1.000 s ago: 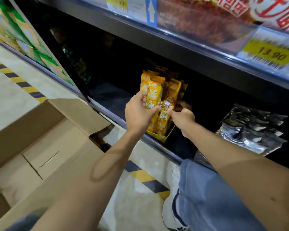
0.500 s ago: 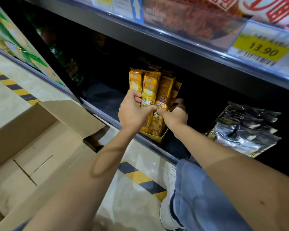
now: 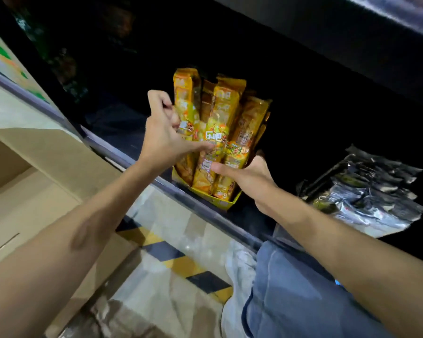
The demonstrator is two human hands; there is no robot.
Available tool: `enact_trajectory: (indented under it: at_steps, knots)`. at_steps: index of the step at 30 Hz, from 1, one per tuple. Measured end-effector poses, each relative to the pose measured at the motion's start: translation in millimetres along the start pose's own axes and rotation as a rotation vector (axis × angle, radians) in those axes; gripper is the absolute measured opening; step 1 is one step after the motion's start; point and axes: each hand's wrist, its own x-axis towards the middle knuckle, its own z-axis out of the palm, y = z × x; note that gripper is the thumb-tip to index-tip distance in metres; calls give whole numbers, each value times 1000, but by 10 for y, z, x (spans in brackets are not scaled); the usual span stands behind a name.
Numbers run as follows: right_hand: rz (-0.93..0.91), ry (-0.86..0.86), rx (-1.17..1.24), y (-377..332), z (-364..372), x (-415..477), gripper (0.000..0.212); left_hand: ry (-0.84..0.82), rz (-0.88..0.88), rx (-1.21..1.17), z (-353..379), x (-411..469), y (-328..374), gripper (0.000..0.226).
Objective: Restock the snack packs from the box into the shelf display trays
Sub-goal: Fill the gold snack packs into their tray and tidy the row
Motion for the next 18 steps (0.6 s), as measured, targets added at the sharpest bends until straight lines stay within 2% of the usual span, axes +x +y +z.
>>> enact_trajectory:
  at_steps: [4,7,10,12,15,18]
  knots:
    - [-75,-75,94,-4,-1,26,82,-99,-5,-160,-51,92,-119,80]
    - [-66,-98,118,-45,-10,43,69,-181,-147,-238,-88,146,-234,77]
    - [-42,-115,171,-80,9,63,51,-317,-263,-214,-143,191,-378,96]
    - [-43,-135,206,-74,31,70,43,-514,-366,-216,-150,200,-412,102]
    - [-44,-179,238,-48,80,62,47,-779,-447,-228,-61,181,-430,75]
    - [-63,-183,244,-23,126,72,59,-831,-434,-210,22,168,-471,58]
